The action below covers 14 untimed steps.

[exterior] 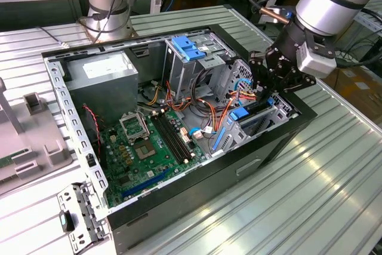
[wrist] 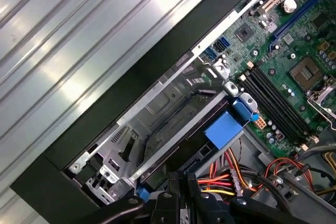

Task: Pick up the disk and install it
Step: 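Insert the first disk wire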

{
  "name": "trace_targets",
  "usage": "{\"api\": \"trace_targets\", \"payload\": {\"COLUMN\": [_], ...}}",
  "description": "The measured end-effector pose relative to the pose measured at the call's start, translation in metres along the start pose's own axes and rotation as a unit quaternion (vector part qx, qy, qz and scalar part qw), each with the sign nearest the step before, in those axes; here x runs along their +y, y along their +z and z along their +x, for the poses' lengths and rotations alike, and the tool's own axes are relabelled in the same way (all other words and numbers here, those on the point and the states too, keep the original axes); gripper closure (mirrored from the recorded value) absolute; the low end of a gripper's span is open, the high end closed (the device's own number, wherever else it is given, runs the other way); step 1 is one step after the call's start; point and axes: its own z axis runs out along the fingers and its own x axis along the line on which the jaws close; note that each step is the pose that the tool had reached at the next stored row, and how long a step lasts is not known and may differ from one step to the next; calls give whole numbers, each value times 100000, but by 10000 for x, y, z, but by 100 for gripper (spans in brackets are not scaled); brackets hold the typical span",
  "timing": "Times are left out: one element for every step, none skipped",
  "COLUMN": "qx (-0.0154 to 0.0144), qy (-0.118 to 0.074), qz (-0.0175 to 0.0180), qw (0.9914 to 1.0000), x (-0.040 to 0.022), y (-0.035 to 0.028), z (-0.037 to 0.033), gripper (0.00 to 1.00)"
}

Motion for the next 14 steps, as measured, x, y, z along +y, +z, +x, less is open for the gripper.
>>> {"api": "trace_targets", "payload": {"qx": [30, 72, 111, 140, 185, 214, 293, 336, 388, 415, 441, 475, 504, 527], "qy": [772, 1527, 2427, 3172, 4124, 4796, 6463, 7447, 8715, 9263, 10017, 10815, 11490, 12127], "qz": [39, 68, 112, 148, 192, 224, 295, 342, 406, 428, 468, 508, 541, 572], "qw": [99997, 99988, 99970, 99949, 99915, 99884, 99790, 99721, 99618, 99568, 99495, 99411, 99335, 99259], "x": [0, 0, 0, 0, 0, 0, 0, 0, 0, 0, 0, 0, 0, 0], "y": [2, 3, 3, 4, 4, 4, 4, 4, 4, 3, 4, 4, 4, 4], "z": [0, 0, 0, 0, 1, 0, 0, 0, 0, 0, 0, 0, 0, 0], "gripper": [83, 83, 83, 83, 83, 83, 83, 83, 83, 83, 83, 83, 83, 83]}}
